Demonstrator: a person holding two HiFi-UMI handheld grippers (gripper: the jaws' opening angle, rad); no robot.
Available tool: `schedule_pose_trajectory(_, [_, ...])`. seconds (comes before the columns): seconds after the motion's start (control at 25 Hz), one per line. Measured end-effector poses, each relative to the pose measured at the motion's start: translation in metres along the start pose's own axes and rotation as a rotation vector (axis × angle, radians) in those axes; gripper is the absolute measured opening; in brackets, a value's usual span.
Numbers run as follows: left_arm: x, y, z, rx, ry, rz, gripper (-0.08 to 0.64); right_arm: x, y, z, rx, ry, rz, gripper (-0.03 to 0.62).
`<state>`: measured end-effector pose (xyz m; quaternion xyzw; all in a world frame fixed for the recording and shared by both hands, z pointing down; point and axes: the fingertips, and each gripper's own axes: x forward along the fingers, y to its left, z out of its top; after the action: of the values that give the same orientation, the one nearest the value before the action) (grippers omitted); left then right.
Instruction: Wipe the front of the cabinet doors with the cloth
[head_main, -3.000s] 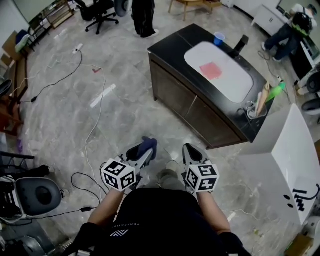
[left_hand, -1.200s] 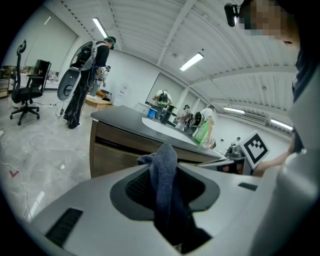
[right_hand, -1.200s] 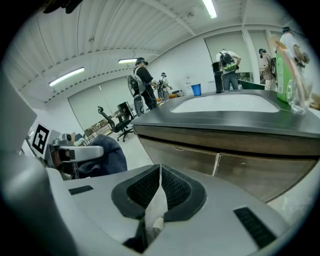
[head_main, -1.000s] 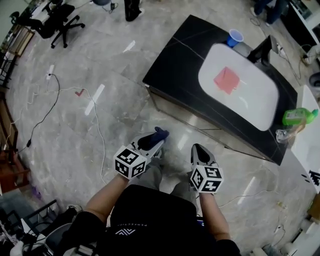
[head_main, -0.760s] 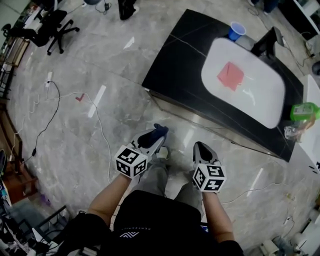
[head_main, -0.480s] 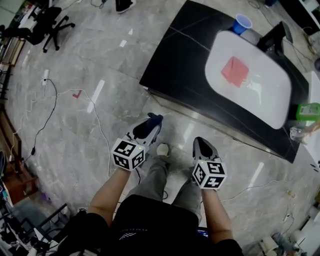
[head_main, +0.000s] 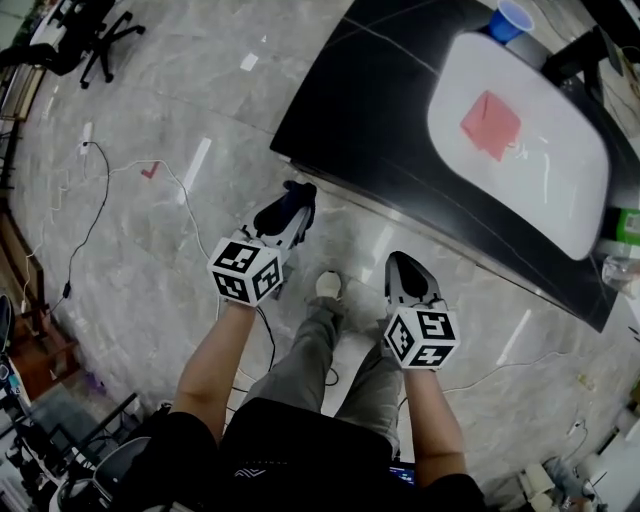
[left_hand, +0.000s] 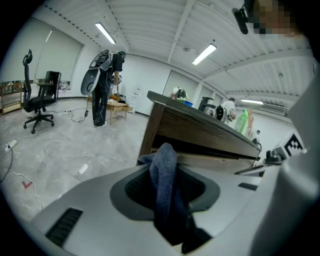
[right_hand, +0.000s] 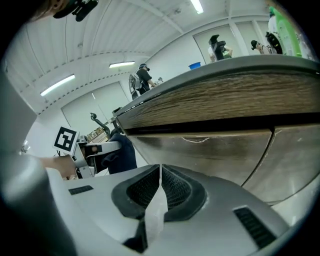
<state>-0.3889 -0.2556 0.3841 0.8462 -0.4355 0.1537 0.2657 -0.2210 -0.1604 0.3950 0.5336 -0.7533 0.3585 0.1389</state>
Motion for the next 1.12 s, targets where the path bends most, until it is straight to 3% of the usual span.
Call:
schedule_pose_trajectory(0.52, [0.03,-0.037,-0.007,0.015,-0.023,-0.015,0.126,-0.018,-0.04,-0.008,0.031,-0.043,-0.032,0.038])
schedule_pose_trajectory(1.12, [0.072,-0.176,-0.045,0.063,0.023,-0.15,0.126,-0.107,-0.119,-0.037,0.093,-0.066,-0.121,0.038])
